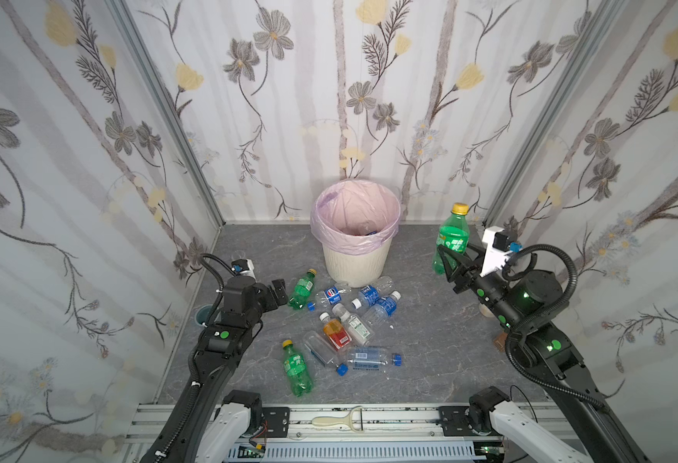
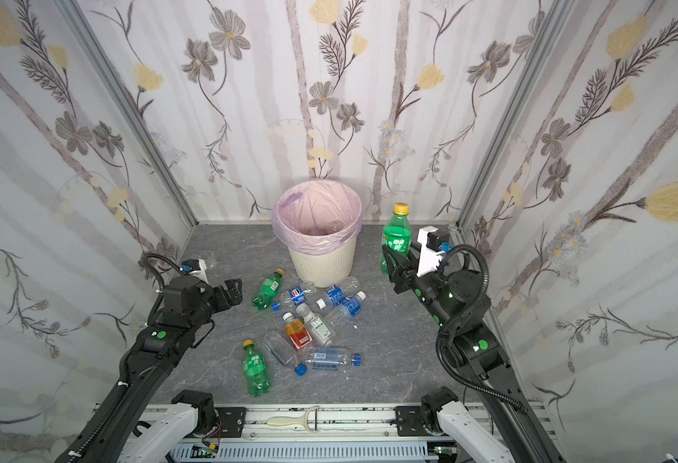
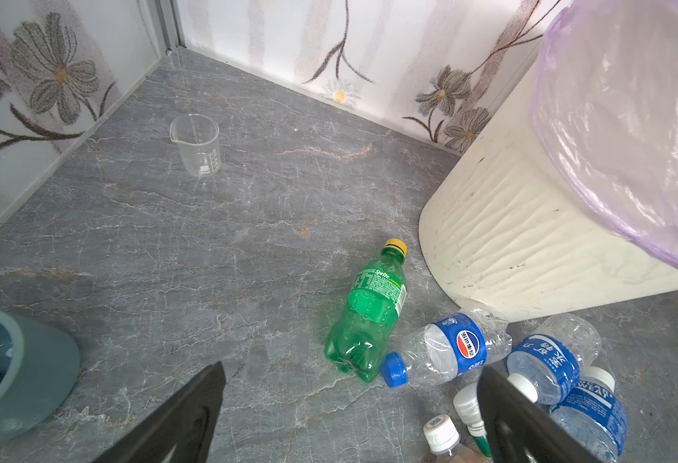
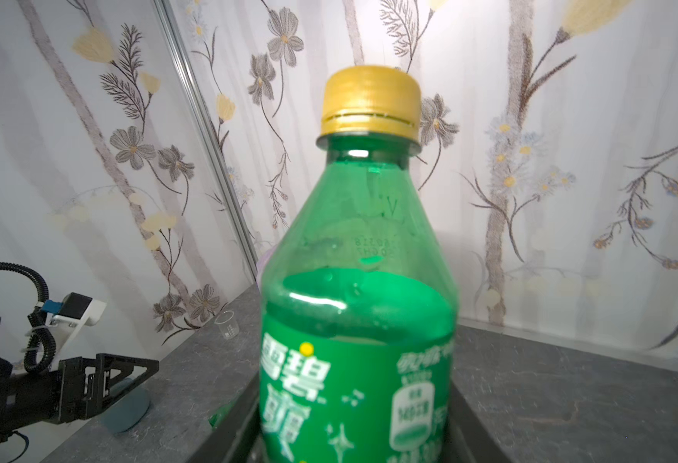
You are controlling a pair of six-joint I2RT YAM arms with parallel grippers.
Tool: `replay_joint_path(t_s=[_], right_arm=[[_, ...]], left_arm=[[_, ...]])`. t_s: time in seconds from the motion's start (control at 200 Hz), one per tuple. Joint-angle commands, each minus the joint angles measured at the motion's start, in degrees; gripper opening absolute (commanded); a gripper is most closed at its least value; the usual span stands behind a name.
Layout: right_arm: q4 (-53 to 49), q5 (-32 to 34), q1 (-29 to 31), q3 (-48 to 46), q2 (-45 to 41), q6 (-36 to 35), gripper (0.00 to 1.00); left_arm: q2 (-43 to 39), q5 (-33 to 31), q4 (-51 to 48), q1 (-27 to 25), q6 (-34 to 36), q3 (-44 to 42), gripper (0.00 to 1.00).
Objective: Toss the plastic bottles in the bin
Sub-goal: 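Lift the green Sprite bottle with the right gripper over the bin, then release the Sprite bottle into the bin and draw the right gripper back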
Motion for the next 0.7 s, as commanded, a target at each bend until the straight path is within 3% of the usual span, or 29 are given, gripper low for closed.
replay_joint_path(t_s=[0.0,0.095,0.18,0.245,0.475,0.695], right_arm=[[2.7,-7.0,0.1,8.0,9.1,-0.9,0.42],[-1.3,-10.1,0.2,22.7,25.2,1.2,0.42],[-14.4,-12.8,0.4,41.0,41.3,2.2,0.74],[-20.6,-12.5,1.0,48.6,47.8,1.5,0.82],[-10.4,-9.6,1.4,35.2,40.3,2.0,0.95],[-7.8,-8.2,0.8,23.8,30.6,0.8,0.97]], left_arm=[[0.1,-0.6,-0.5,0.1,-1.4,0.2,1.00],[0.9,-1.8,-1.7,0.1,-2.3,0.5,1.00],[0.5,-2.1,-2.9,0.1,-2.6,1.0,1.00],[-0.4,-2.5,-4.1,0.1,-2.7,1.5,1.00],[-3.8,-6.8,-6.0,0.1,-5.8,0.4,1.00],[-4.3,-8.6,-9.9,0.0,-6.1,1.8,1.00]])
